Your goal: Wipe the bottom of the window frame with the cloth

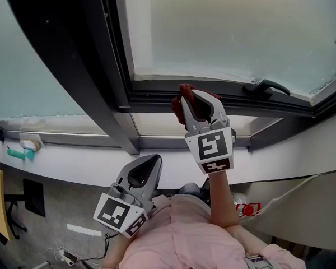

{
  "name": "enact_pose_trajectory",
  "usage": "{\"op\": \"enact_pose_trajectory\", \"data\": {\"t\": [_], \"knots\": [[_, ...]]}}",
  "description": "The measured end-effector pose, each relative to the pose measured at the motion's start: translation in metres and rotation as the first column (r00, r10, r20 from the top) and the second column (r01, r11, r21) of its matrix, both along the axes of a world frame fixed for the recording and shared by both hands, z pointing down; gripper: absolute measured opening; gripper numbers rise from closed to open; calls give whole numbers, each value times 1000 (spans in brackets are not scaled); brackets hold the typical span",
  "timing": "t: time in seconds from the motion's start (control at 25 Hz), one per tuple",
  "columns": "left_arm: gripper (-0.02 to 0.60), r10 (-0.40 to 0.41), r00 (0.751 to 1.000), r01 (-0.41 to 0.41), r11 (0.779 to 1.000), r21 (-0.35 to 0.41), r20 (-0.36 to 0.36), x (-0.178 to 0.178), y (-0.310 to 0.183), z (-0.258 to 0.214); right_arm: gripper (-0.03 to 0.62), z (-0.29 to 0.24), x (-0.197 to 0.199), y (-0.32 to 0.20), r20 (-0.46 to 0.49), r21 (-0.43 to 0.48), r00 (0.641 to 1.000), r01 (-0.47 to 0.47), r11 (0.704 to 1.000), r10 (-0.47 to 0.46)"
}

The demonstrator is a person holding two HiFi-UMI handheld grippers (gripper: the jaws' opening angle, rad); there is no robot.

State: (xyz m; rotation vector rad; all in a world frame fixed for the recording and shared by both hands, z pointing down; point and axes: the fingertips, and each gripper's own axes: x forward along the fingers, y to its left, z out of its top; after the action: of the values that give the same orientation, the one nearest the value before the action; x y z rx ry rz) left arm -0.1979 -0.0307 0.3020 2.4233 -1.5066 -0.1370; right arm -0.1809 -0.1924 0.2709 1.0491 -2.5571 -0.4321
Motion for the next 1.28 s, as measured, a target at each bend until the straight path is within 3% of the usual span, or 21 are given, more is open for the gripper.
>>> {"op": "enact_pose_trajectory", "data": {"t": [1.28], "knots": [[-3, 21, 1000, -21, 1000, 1, -7, -2, -7, 0, 71, -1, 26, -10, 30, -19, 998, -48, 999, 49]]}}
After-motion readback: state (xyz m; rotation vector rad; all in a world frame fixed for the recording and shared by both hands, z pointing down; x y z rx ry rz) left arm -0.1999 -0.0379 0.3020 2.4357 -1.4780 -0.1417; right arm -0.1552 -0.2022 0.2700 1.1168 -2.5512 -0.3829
